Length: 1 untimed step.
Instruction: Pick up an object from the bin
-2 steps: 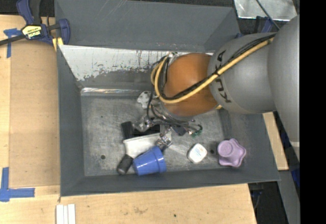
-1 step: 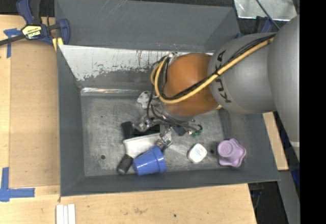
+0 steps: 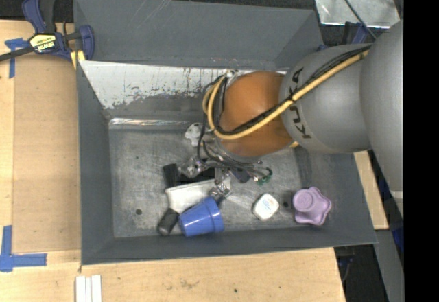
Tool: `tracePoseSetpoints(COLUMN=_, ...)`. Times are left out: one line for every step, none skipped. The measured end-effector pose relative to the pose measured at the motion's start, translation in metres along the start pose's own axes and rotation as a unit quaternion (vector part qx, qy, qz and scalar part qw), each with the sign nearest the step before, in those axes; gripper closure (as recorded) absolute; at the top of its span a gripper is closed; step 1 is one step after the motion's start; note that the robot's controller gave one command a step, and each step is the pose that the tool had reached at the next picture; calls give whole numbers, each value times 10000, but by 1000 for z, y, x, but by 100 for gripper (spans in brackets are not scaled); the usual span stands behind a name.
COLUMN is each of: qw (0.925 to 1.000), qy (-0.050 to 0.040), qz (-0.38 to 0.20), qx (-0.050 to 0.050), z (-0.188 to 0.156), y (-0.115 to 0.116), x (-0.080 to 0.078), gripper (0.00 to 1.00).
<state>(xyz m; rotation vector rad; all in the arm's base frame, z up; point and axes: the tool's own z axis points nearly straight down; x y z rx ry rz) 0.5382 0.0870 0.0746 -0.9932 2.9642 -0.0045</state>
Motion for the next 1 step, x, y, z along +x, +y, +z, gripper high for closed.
tracePoseSetpoints(qw=10000, qy=-49, qz=27, qx=9, z=0, y=-1, x=12, gripper=100)
